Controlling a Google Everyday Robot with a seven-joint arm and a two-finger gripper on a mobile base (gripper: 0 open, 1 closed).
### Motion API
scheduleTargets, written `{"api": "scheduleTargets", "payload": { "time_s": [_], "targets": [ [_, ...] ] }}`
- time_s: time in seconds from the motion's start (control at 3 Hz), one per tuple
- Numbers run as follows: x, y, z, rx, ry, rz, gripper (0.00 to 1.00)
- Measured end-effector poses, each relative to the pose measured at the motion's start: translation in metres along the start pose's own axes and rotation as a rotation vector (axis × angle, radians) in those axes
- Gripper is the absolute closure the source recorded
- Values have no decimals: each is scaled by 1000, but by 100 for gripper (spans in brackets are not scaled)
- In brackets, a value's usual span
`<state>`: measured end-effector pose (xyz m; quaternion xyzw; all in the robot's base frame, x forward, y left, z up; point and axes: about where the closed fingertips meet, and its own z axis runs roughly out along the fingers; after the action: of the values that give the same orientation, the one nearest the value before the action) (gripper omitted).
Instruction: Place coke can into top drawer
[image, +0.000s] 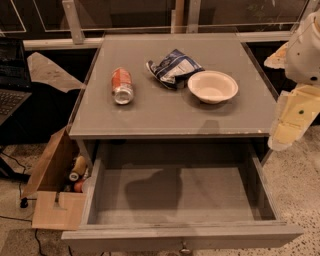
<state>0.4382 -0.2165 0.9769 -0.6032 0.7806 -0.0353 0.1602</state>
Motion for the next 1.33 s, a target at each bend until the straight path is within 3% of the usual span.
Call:
{"api": "scheduleTargets", "payload": {
  "time_s": [0.33,0.67,1.0,1.33],
  "targets": [
    [0,0,0,0,0,0,0],
    [-8,-1,1,-7,-17,-39,0],
    [-32,-12,17,-7,-107,11,0],
    [-64,-45,22,69,-218,187,0]
  ]
}}
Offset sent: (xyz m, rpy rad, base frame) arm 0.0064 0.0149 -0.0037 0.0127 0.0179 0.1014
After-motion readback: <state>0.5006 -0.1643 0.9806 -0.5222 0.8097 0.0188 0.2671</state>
